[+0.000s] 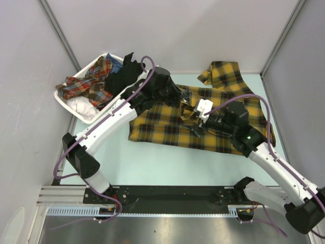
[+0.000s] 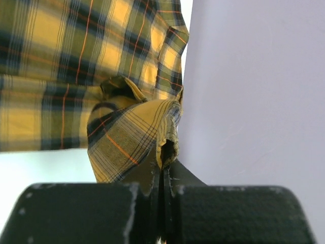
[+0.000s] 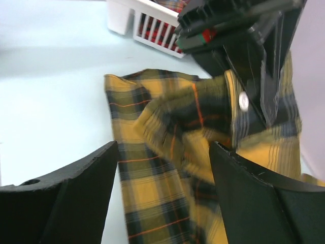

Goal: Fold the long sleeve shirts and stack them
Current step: Fold the shirt

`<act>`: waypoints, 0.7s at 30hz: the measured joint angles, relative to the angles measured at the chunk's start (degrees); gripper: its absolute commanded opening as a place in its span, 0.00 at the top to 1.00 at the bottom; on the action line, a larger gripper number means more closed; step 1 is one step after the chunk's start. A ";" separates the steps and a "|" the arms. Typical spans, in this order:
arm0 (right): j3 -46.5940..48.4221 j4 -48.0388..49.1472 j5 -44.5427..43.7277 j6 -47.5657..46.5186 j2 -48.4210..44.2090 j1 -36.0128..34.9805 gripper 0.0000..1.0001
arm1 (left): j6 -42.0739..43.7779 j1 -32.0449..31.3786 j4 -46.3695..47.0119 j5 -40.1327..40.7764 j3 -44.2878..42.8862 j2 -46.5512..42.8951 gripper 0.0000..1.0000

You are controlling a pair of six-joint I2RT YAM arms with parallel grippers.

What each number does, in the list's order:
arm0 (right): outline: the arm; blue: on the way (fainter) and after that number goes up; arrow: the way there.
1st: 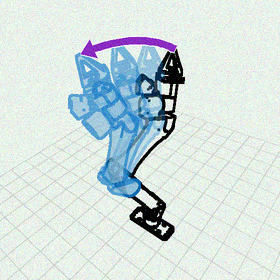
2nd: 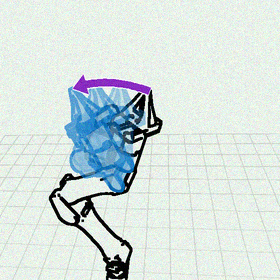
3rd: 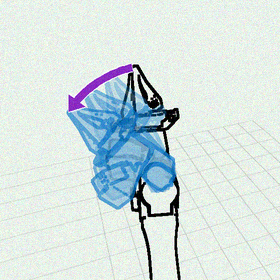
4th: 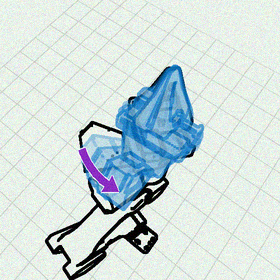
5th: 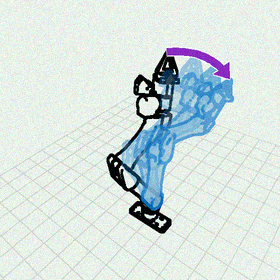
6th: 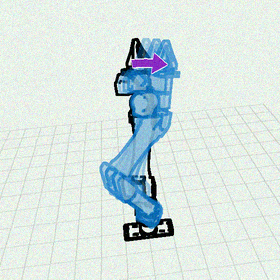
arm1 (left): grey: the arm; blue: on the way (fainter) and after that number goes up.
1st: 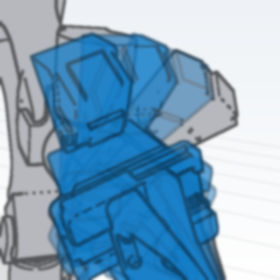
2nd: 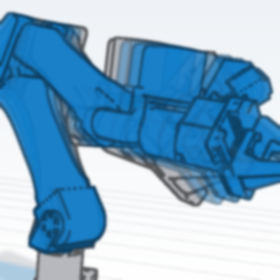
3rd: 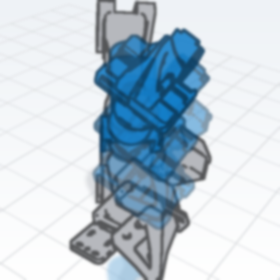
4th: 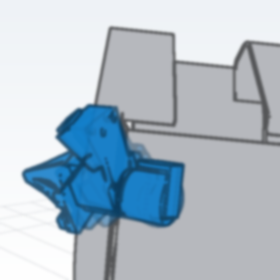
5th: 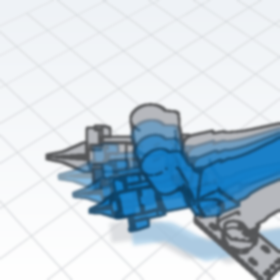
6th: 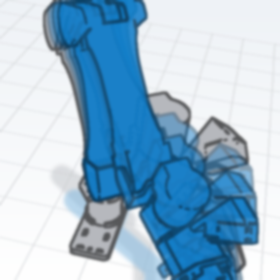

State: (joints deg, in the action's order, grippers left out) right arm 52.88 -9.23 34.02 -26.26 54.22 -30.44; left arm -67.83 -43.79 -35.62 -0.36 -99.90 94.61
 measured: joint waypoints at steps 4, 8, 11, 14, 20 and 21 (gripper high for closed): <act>-0.83 4.57 -8.41 -2.91 3.23 -5.66 0.32 | -5.07 0.00 -0.96 -0.09 0.90 0.00 1.00; -2.12 8.70 -16.92 -6.05 5.70 -8.50 0.94 | -7.39 0.00 -1.40 -0.33 1.60 0.00 0.96; -2.10 9.68 -20.41 -6.58 6.40 -8.15 1.00 | -7.78 0.22 -1.20 -0.33 2.56 -0.26 0.85; -1.97 9.27 -19.78 -5.33 4.92 -5.40 1.00 | -7.15 0.61 -0.76 -0.37 4.04 -0.87 0.64; 3.17 2.78 -7.76 -2.19 -0.07 5.42 1.00 | 1.99 3.39 3.15 -3.45 7.28 -2.84 0.29; 4.72 1.73 -4.92 -1.81 -0.42 7.67 1.00 | 5.25 4.20 4.26 -4.20 7.74 -3.28 0.25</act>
State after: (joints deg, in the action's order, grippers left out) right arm 57.60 -7.51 29.10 -28.08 53.80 -22.76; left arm -62.59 -39.59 -31.35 -4.56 -92.16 91.33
